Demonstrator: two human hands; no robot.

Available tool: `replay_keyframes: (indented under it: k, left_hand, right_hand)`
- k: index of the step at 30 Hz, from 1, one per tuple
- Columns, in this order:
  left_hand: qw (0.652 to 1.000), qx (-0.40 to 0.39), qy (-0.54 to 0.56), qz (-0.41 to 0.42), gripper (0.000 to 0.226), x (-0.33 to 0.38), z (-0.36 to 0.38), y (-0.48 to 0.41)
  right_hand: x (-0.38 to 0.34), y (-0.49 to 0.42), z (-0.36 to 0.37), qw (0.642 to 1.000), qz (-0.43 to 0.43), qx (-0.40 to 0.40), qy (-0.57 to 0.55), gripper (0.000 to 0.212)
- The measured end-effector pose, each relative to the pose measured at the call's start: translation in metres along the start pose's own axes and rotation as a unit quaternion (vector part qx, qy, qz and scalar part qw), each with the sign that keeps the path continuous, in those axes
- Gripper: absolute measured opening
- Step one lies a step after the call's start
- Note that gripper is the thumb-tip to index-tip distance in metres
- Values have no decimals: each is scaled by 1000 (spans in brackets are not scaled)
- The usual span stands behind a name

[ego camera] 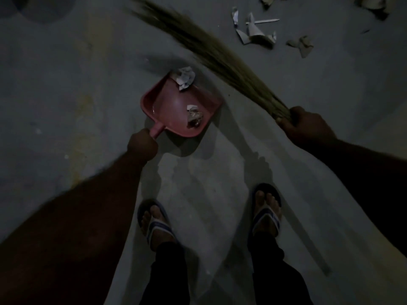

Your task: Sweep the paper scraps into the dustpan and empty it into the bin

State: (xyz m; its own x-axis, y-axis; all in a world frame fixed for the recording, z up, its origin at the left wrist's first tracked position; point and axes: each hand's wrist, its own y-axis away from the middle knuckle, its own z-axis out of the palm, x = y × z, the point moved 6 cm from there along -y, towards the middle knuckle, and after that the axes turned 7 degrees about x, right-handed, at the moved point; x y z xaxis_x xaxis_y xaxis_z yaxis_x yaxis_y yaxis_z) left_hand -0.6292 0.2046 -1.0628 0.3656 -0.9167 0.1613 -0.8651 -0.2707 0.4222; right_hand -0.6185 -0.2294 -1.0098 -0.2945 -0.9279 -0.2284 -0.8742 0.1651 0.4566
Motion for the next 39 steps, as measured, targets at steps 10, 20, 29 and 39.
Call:
replay_keyframes:
  k: [10,20,29,39]
  left_hand:
    - [998,2,40,-43,23,-3,-8,-11]
    - [996,17,73,-50,28,-43,-27,-7]
    - [997,43,41,-49,51,-96,-60,-13]
    - [1000,16,21,-13,23,-70,-44,-25]
  right_hand:
    - [7,11,20,991,-6,-127,50,50]
    - [-23,9,-11,997,-65,-17,46,51]
    - [-141,-56,24,999,-6,-37,-10,51]
    - [-103,3,59,987,21,-162,-7,53]
